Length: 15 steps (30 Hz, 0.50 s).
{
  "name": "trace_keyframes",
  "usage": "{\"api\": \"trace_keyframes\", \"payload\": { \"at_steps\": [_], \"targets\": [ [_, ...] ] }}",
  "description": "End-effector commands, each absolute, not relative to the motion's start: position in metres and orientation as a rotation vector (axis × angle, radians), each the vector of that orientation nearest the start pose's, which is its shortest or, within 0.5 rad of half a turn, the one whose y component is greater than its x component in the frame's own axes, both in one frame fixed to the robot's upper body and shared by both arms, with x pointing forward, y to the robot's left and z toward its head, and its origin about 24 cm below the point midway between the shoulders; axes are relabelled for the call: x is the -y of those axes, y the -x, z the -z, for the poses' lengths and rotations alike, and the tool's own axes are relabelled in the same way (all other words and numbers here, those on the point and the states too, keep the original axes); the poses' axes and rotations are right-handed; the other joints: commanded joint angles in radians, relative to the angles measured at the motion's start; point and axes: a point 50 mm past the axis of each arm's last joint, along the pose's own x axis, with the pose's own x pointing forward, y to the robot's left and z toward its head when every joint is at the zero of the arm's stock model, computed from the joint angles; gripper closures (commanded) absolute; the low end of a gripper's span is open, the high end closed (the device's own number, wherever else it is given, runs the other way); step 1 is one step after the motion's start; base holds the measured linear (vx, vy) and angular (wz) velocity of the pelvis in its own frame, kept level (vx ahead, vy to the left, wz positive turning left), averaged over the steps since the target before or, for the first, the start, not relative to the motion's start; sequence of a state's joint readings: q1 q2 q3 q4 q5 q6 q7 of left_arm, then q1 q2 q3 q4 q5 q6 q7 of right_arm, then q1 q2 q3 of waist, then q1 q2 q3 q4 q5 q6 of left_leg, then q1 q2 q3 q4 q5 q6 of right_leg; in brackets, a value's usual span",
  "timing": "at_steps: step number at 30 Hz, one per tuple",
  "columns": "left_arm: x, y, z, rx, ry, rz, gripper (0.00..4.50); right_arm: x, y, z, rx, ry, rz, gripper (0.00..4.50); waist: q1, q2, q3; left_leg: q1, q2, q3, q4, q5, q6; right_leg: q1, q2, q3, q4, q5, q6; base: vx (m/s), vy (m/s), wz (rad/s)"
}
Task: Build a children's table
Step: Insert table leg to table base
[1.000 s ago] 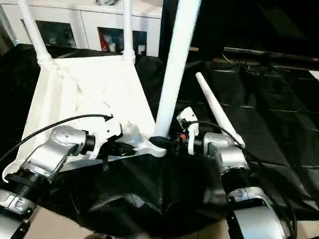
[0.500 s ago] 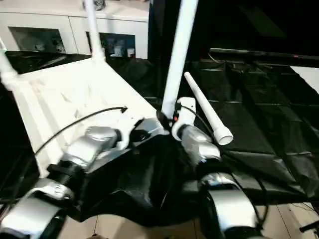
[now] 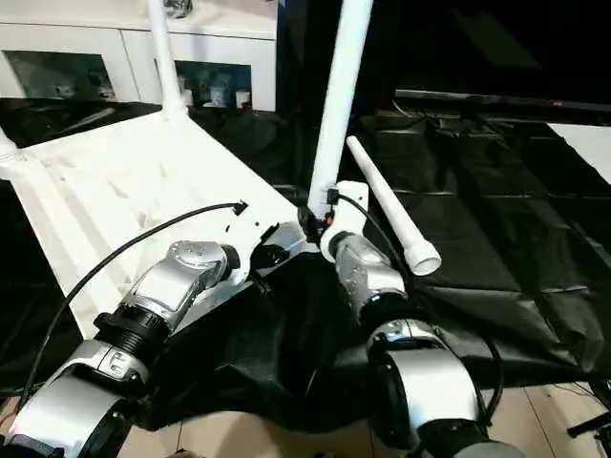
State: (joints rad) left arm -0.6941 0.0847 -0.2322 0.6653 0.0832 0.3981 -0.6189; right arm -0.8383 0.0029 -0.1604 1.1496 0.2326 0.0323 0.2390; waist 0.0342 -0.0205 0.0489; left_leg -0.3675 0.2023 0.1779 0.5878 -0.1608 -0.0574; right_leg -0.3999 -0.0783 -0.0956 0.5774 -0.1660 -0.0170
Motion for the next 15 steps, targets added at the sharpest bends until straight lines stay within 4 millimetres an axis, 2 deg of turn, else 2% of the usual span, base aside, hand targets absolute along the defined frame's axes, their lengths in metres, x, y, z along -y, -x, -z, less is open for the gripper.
{"api": "trace_keyframes", "payload": {
  "at_steps": [1, 4, 5, 7, 9, 12, 14, 15],
  "targets": [
    [-0.048, -0.346, -0.070, -0.368, -0.303, 0.940, 4.50, 0.081, -0.359, -0.017, -0.462, -0.290, -0.335, 1.11, 0.000, 0.015, -0.052, 0.029, 0.026, -0.024, -0.081, -0.511, -0.024, 0.020, -0.073, 0.034, -0.100, -0.519, -0.117, 0.000, 0.000, 0.00],
    [-0.050, -0.345, -0.070, -0.355, -0.305, 0.958, 4.50, 0.084, -0.364, -0.024, -0.418, -0.285, -0.343, 0.92, 0.002, 0.012, -0.055, 0.025, 0.026, -0.021, -0.080, -0.486, -0.019, 0.022, -0.075, 0.038, -0.098, -0.499, -0.127, 0.000, 0.000, 0.00],
    [-0.052, -0.345, -0.070, -0.356, -0.302, 0.958, 4.50, 0.086, -0.365, -0.027, -0.401, -0.286, -0.351, 0.77, 0.005, 0.013, -0.055, 0.028, 0.027, -0.020, -0.079, -0.478, -0.018, 0.019, -0.076, 0.040, -0.097, -0.487, -0.134, 0.000, 0.000, 0.00],
    [-0.056, -0.344, -0.070, -0.357, -0.305, 0.958, 4.50, 0.089, -0.369, -0.034, -0.369, -0.281, -0.364, 0.64, 0.007, 0.015, -0.055, 0.020, 0.028, -0.017, -0.081, -0.444, -0.010, 0.026, -0.074, 0.043, -0.089, -0.437, -0.155, 0.000, 0.000, 0.00],
    [-0.059, -0.344, -0.070, -0.356, -0.306, 0.960, 4.50, 0.091, -0.371, -0.038, -0.348, -0.275, -0.381, 0.47, 0.008, 0.017, -0.054, 0.020, 0.028, -0.014, -0.081, -0.427, -0.005, 0.026, -0.075, 0.045, -0.087, -0.421, -0.165, 0.000, 0.000, 0.00],
    [-0.063, -0.344, -0.070, -0.352, -0.310, 0.966, 4.50, 0.093, -0.372, -0.042, -0.319, -0.264, -0.406, 0.20, 0.013, 0.016, -0.057, 0.016, 0.029, -0.013, -0.081, -0.385, 0.002, 0.032, -0.076, 0.047, -0.082, -0.385, -0.174, 0.000, 0.000, 0.00],
    [-0.066, -0.342, -0.071, -0.343, -0.317, 0.989, 4.50, 0.096, -0.373, -0.046, -0.299, -0.249, -0.426, 0.06, 0.018, 0.016, -0.061, 0.012, 0.032, -0.012, -0.082, -0.344, 0.008, 0.037, -0.076, 0.049, -0.074, -0.335, -0.186, 0.000, 0.000, 0.00],
    [-0.068, -0.341, -0.071, -0.344, -0.318, 0.994, 4.50, 0.098, -0.373, -0.047, -0.292, -0.243, -0.439, 0.06, 0.020, 0.015, -0.064, 0.014, 0.033, -0.007, -0.080, -0.310, 0.015, 0.036, -0.073, 0.051, -0.068, -0.278, -0.203, 0.000, 0.000, 0.00]
  ]
}}
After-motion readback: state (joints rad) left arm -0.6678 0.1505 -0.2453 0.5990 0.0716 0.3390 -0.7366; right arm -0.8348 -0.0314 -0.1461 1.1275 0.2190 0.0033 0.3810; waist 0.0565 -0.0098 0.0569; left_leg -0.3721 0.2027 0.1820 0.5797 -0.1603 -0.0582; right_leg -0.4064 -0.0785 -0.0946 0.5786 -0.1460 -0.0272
